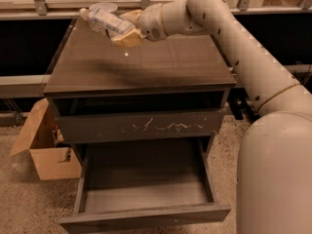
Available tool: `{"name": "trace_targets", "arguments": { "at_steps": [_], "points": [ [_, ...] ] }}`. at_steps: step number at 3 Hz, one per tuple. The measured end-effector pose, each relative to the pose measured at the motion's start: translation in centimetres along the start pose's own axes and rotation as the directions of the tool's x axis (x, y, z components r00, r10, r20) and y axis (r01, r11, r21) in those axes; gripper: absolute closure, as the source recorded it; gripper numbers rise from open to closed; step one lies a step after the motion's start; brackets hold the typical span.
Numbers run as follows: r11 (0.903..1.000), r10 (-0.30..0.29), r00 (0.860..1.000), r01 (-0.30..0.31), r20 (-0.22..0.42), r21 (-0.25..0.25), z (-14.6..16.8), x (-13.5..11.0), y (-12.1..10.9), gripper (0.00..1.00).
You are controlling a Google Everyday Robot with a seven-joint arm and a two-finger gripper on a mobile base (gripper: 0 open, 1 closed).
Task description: Place blue plastic bottle into middle drawer
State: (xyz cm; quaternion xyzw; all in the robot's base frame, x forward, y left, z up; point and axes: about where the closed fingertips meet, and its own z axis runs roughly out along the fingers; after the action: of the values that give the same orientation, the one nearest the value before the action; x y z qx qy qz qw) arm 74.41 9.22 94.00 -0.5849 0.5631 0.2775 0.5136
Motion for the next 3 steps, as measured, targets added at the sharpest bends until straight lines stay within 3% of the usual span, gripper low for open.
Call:
{"name": "trace_targets", "arguments": {
  "at_steps": [1,2,3],
  "points": [
    [0.9971,-0.037,0.998,0.040,0.049,-0.064,-2.3,-1.1,5.1,1.00],
    [0.9957,-0.015,0.993,0.026,0.120,-0.090,-3.6,0.0,9.9,1.00],
    [0.9939,-0.004,0.993,0.017,0.122,-0.109,-3.5,0.8,11.4,1.00]
  ]
}}
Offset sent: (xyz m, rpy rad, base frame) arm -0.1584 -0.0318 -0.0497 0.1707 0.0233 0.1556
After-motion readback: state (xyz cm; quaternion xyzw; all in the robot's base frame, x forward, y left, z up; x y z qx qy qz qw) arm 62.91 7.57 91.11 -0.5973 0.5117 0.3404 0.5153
